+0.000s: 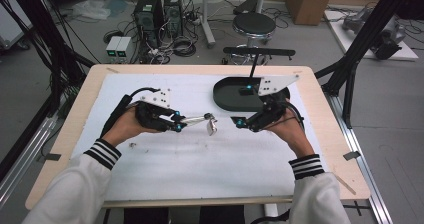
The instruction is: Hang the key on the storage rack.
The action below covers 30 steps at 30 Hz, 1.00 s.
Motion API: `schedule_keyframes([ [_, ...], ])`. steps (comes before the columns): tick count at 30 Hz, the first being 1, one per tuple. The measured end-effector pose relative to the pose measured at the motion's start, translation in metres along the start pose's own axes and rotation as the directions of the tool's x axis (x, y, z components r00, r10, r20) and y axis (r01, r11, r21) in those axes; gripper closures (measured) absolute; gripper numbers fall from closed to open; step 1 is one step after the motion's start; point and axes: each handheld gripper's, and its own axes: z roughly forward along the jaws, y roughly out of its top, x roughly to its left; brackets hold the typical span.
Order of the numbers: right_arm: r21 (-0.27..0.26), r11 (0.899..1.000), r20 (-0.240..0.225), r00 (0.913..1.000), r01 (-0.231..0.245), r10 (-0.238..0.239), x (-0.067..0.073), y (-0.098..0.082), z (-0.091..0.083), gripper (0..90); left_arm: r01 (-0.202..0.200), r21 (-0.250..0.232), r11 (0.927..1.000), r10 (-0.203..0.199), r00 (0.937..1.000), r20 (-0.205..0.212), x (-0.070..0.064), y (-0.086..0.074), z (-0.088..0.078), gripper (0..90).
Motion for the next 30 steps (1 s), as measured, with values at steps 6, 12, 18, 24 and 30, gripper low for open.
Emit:
schedule_keyframes([
  [6, 0.112, 0.993, -0.083, 0.9957, 0.049, -0.040, 0.002, 0.012, 0.021, 5.1, -0.007, -0.010, 0.9999, 0.008, 0.9995, 0.032, -0.004, 0.005, 0.004, 73.7],
  [12, 0.181, 0.980, -0.152, 0.9870, 0.080, -0.053, 0.006, 0.016, 0.037, 6.8, -0.020, -0.004, 0.9998, 0.021, 0.9984, 0.052, -0.006, 0.007, 0.009, 73.6],
  [18, 0.229, 0.971, -0.215, 0.9764, 0.065, -0.015, 0.007, 0.019, 0.050, 17.5, -0.035, 0.008, 0.9994, 0.034, 0.9972, 0.066, -0.007, 0.006, 0.010, 73.6],
  [24, 0.292, 0.946, -0.263, 0.9630, 0.138, -0.059, 0.010, 0.020, 0.062, 31.8, -0.039, 0.009, 0.9992, 0.038, 0.9965, 0.074, -0.008, 0.007, 0.012, 73.7],
  [30, 0.348, 0.922, -0.272, 0.9596, 0.168, -0.072, 0.011, 0.019, 0.070, 48.5, -0.042, 0.015, 0.9990, 0.041, 0.9965, 0.072, -0.009, 0.006, 0.012, 73.6],
])
